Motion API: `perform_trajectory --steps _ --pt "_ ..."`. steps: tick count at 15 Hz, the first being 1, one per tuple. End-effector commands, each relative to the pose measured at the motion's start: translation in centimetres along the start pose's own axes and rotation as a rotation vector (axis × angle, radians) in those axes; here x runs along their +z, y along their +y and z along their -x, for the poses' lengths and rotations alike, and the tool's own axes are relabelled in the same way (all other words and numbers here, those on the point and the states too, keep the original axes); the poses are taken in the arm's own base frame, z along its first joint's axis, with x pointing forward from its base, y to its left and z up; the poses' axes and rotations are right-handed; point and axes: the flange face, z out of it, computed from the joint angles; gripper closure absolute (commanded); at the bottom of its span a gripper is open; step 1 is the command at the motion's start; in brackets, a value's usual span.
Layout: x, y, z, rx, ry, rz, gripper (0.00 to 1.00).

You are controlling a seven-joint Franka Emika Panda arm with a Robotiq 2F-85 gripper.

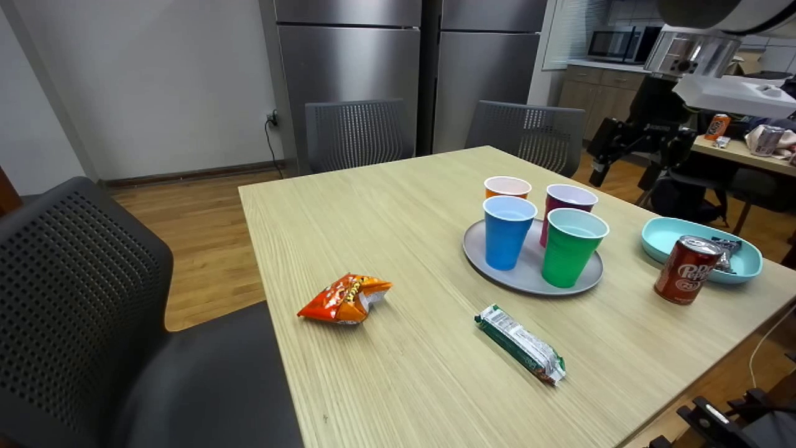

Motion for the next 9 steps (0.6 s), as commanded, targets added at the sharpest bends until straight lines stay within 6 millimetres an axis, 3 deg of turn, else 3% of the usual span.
perform_trajectory --steps 1,7,9 --pt "0.0 0.0 0.0 0.000 -0.001 0.000 0.00" --pt "0.0 0.0 0.0 0.000 -0.001 0.000 0.00" --pt "-1.5 -1.1 0.6 -0.039 0.020 -0.001 0.00"
